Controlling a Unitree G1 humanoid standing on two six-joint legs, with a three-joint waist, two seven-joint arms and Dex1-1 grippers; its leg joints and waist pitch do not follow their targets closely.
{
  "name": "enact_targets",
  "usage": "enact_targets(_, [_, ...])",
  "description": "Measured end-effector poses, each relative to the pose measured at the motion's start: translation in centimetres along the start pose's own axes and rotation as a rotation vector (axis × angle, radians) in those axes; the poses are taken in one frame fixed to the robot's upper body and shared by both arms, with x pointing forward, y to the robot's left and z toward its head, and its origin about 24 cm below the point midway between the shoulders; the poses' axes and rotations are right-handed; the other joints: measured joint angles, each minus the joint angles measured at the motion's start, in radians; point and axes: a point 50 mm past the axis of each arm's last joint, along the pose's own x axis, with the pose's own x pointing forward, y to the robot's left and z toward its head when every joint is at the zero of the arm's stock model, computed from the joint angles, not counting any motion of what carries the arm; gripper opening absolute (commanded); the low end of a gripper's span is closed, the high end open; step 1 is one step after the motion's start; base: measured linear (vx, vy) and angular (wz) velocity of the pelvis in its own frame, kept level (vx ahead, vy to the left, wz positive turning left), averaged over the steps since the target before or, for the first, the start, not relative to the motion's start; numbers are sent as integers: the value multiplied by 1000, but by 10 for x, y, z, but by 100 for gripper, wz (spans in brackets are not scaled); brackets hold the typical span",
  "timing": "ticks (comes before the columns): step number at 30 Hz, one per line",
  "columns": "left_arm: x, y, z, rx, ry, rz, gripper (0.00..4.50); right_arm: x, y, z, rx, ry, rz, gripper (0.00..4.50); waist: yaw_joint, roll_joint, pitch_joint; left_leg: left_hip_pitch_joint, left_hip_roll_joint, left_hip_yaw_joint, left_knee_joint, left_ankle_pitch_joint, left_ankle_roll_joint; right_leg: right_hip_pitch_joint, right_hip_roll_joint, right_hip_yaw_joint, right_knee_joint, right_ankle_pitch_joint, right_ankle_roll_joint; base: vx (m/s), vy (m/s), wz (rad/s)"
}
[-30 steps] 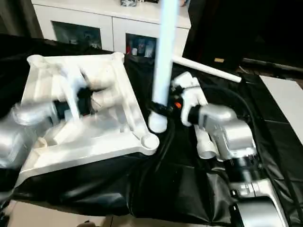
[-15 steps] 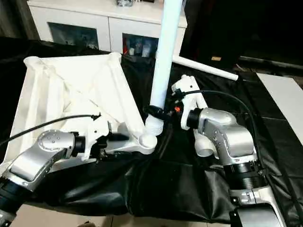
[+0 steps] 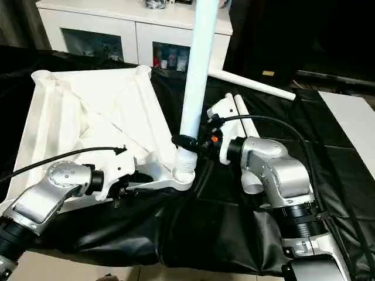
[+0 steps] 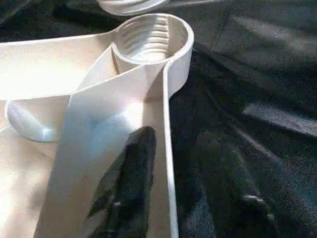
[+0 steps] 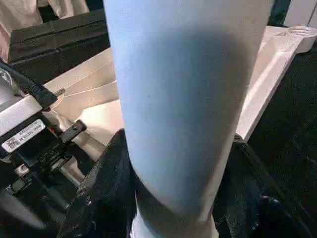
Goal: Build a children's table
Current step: Insert table leg to table base
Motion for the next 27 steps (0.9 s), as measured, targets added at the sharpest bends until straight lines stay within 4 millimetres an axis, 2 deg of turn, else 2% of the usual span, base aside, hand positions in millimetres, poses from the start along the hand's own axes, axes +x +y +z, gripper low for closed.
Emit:
enact_targets(4, [0,0,0,5,10,2,94,1,1,-1,-2,7,7,185,0,0,0,0,0,0,0,0,0,0,0,0,0,0,0,0,0,0])
enact_targets(11, [-3,1,0,10,24,3,54,0,2,-4,4,17,16,185,0,0,0,0,0,0,0,0,0,0,0,0,0,2,-4,0,0,0])
enact_targets(13, [-4,1,-1,9,31,-3,25,0,2,-5,6,20,15,185,0,0,0,0,0,0,0,0,0,0,0,0,0,2,-4,0,0,0])
enact_targets(18, [-4,0,0,10,31,-7,3,-4,0,-7,17,49,9,185,0,0,0,0,0,0,0,0,0,0,0,0,0,2,-3,0,0,0])
enact_targets(27, [-5,0,-1,6,33,-7,0,-1,-1,-15,57,115,48,185,0,0,0,0,0,0,0,0,0,0,0,0,0,2,-3,0,0,0])
